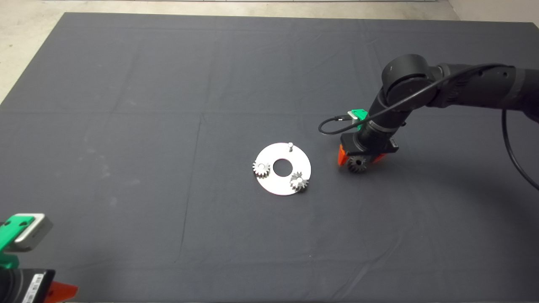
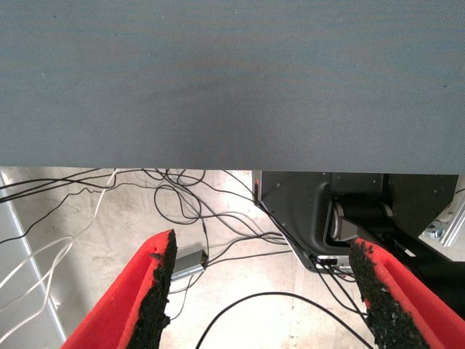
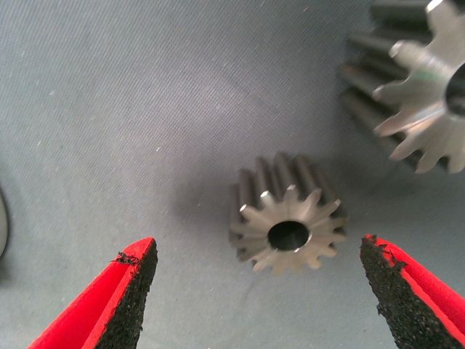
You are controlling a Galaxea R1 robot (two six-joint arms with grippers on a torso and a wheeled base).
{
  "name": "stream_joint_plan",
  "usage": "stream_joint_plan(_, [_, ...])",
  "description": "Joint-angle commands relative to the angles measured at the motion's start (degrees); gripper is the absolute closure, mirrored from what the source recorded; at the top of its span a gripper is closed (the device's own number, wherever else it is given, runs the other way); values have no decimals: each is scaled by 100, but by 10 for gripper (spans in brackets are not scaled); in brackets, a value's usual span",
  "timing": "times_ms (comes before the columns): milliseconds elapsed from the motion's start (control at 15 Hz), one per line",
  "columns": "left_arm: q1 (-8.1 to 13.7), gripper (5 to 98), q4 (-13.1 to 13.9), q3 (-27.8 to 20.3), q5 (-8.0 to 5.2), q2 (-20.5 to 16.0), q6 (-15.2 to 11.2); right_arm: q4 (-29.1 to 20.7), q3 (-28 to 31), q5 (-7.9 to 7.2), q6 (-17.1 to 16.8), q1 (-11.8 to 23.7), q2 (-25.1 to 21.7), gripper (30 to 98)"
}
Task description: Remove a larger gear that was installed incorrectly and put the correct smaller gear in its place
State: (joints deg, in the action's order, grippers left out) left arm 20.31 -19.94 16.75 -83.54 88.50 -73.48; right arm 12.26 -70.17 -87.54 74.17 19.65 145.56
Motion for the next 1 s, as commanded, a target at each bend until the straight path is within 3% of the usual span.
stream_joint_plan(0, [0, 439, -6, -51, -28, -47, -16, 490, -101, -633, -107, 37, 13, 549])
stream_joint_plan(933, [-2, 439, -45, -41, -31, -47, -17, 576, -198, -633, -96, -84, 57, 549])
